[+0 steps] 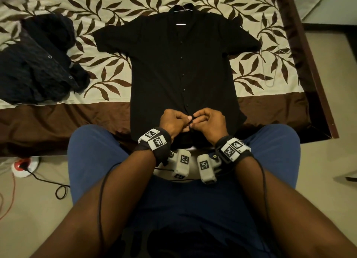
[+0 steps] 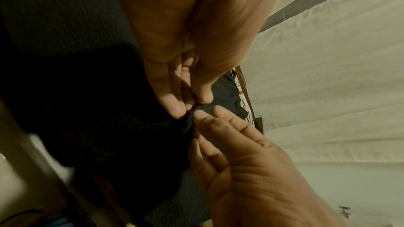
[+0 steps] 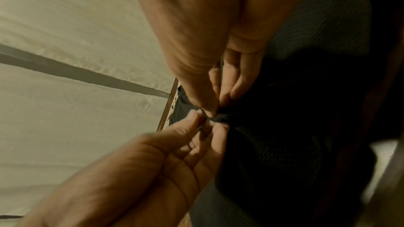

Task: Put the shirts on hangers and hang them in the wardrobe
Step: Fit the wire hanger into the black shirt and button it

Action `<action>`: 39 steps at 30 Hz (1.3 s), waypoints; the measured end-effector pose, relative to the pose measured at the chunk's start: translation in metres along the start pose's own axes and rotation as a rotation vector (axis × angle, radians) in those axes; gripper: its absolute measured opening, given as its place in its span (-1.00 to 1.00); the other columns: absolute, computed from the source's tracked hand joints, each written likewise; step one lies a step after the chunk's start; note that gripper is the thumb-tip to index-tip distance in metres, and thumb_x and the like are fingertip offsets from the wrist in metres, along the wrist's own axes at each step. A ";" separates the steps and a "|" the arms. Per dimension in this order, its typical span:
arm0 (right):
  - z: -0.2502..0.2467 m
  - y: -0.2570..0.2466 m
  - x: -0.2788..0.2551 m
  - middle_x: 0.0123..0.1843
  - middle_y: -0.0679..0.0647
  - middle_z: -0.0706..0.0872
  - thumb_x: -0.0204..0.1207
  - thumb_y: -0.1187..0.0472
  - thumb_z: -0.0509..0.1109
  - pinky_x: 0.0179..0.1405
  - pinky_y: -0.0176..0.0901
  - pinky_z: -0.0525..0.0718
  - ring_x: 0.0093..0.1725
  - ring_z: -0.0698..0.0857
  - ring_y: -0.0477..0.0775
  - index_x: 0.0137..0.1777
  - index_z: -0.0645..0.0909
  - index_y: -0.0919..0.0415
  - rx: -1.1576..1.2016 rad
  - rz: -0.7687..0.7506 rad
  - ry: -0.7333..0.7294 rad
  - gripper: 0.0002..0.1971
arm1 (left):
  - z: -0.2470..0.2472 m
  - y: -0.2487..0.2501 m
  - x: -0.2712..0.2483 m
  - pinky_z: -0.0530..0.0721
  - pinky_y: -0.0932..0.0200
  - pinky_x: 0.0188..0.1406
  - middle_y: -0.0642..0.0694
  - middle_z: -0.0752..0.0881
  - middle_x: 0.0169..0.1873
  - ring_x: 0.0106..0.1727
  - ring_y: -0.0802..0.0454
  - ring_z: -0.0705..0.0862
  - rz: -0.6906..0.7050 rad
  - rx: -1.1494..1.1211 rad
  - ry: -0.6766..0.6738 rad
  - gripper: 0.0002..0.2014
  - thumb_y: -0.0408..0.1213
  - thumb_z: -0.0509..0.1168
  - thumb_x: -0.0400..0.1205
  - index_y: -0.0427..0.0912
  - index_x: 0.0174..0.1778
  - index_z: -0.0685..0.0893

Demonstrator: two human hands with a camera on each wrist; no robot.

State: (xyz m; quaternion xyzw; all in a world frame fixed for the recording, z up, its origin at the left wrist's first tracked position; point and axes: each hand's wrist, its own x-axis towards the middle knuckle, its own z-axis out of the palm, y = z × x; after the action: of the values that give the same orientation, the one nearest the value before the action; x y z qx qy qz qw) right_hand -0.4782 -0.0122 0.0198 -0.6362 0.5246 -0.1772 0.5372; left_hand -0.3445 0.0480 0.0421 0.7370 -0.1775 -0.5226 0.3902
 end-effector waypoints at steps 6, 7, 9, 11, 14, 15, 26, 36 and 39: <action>0.003 -0.005 -0.002 -0.28 0.02 0.82 0.26 0.48 0.67 -0.13 -0.31 0.78 -0.25 0.83 -0.13 0.27 0.66 0.20 -0.011 -0.055 -0.032 -0.44 | 0.002 0.002 0.002 0.79 0.21 -0.33 -0.29 0.79 -0.25 -0.30 -0.04 0.77 -0.009 0.029 0.068 -0.84 -0.41 0.61 0.45 -0.35 -0.18 0.77; 0.003 -0.004 -0.002 -0.26 0.03 0.83 0.26 0.48 0.67 -0.11 -0.28 0.79 -0.23 0.84 -0.11 0.30 0.65 0.21 0.007 -0.043 -0.036 -0.42 | 0.001 0.003 0.002 0.77 0.24 -0.37 -0.27 0.79 -0.25 -0.31 -0.03 0.77 -0.011 0.023 0.073 -0.85 -0.43 0.60 0.45 -0.35 -0.18 0.77; 0.001 -0.002 -0.001 -0.23 0.06 0.84 0.28 0.49 0.66 -0.07 -0.21 0.81 -0.20 0.85 -0.07 0.34 0.63 0.22 0.049 -0.001 -0.041 -0.40 | 0.000 0.004 0.002 0.77 0.26 -0.38 -0.27 0.79 -0.22 -0.26 -0.04 0.79 -0.016 0.014 0.072 -0.89 -0.48 0.57 0.48 -0.34 -0.17 0.77; -0.001 0.001 0.000 -0.20 0.10 0.84 0.28 0.50 0.67 -0.03 -0.10 0.82 -0.17 0.86 0.00 0.31 0.63 0.24 0.103 0.035 -0.044 -0.42 | -0.001 0.004 0.001 0.79 0.25 -0.36 -0.26 0.78 -0.23 -0.24 -0.06 0.80 -0.010 0.016 0.068 -0.90 -0.52 0.54 0.49 -0.31 -0.19 0.76; -0.002 0.004 0.000 -0.19 0.12 0.84 0.30 0.49 0.66 -0.08 -0.14 0.80 -0.18 0.86 0.03 0.17 0.68 0.21 0.147 0.059 -0.039 -0.54 | 0.000 0.003 0.004 0.82 0.19 -0.30 -0.25 0.78 -0.26 -0.24 -0.08 0.81 0.030 0.066 0.068 -0.86 -0.53 0.54 0.48 -0.24 -0.25 0.75; -0.002 0.005 0.000 -0.20 0.11 0.84 0.31 0.48 0.65 -0.11 -0.19 0.78 -0.19 0.85 0.01 0.11 0.69 0.18 0.163 0.063 -0.034 -0.60 | 0.001 0.002 0.005 0.83 0.16 -0.27 -0.26 0.79 -0.25 -0.23 -0.10 0.82 0.045 0.084 0.070 -0.85 -0.53 0.54 0.48 -0.22 -0.26 0.75; -0.005 0.007 0.006 -0.16 0.18 0.78 0.50 0.52 0.48 -0.05 -0.18 0.77 -0.17 0.78 0.03 -0.01 0.72 0.28 0.448 0.281 -0.155 -0.83 | -0.003 -0.006 0.011 0.84 -0.07 -0.08 -0.31 0.81 -0.27 -0.21 -0.19 0.83 0.179 0.198 0.065 -0.80 -0.52 0.54 0.44 -0.13 -0.33 0.75; -0.010 0.010 0.014 -0.14 0.21 0.83 0.45 0.50 0.52 -0.12 -0.21 0.79 -0.19 0.81 0.02 0.01 0.75 0.29 0.426 0.267 -0.181 -0.81 | -0.005 -0.006 0.021 0.82 0.12 -0.18 -0.19 0.82 -0.31 -0.26 -0.06 0.82 0.236 0.206 -0.003 -0.82 -0.57 0.52 0.44 -0.20 -0.23 0.79; -0.002 0.011 0.019 -0.24 0.13 0.83 0.43 0.53 0.53 -0.19 -0.29 0.73 -0.26 0.79 -0.08 -0.07 0.76 0.26 0.337 0.195 -0.129 -0.81 | -0.006 -0.010 0.030 0.80 0.12 -0.10 -0.14 0.82 -0.31 -0.24 -0.01 0.80 0.244 0.189 -0.014 -0.76 -0.63 0.47 0.41 -0.17 -0.22 0.78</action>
State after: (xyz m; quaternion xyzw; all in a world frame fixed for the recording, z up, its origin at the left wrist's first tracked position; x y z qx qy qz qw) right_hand -0.4775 -0.0278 0.0041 -0.4935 0.5110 -0.1684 0.6834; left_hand -0.3286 0.0372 0.0164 0.7398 -0.3167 -0.4574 0.3783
